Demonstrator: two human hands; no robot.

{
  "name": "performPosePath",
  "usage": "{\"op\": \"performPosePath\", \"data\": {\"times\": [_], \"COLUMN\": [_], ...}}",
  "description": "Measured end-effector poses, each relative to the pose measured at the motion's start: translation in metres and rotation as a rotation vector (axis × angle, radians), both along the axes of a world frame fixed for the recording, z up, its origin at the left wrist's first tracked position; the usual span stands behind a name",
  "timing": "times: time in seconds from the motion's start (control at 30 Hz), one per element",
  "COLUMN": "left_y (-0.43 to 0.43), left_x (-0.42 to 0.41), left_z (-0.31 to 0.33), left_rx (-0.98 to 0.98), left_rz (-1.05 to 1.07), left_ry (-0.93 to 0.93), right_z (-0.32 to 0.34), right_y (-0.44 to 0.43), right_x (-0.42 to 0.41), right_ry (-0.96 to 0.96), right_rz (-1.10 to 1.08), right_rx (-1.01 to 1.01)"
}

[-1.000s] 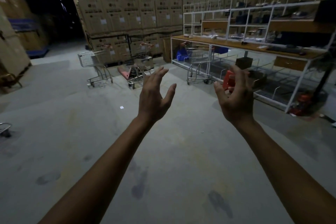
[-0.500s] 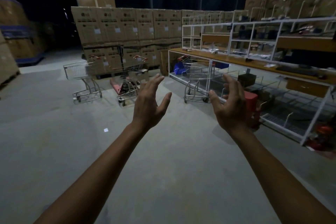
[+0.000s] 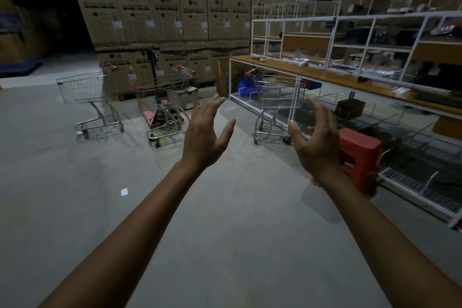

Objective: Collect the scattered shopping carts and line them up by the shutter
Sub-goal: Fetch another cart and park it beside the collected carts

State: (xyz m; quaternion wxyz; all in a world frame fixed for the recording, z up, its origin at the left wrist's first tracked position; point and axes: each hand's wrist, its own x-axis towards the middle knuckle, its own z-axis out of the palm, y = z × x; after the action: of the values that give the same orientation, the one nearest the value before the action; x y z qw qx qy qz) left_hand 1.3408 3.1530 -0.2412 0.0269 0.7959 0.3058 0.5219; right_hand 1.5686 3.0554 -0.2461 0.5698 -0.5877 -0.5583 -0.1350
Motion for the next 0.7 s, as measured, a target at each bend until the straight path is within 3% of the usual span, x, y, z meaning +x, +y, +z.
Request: {"op": "performPosePath", "data": {"times": [0.27, 0.7], "left_y": [0.25, 0.612], "left_x": [0.057, 0.169], "left_z": [0.036, -0.011], "left_rx": [-0.01, -0.072], "left_rz": [-0.038, -0.039], "left_ry": [0.033, 0.048], "right_z": [0.027, -0.018], "right_y": [0.242, 0.613], "right_x": [0.047, 0.156], "right_ry": [0.022, 0.094], "right_rz": [-0.03, -0.039], "right_rx": [0.017, -0.009]}}
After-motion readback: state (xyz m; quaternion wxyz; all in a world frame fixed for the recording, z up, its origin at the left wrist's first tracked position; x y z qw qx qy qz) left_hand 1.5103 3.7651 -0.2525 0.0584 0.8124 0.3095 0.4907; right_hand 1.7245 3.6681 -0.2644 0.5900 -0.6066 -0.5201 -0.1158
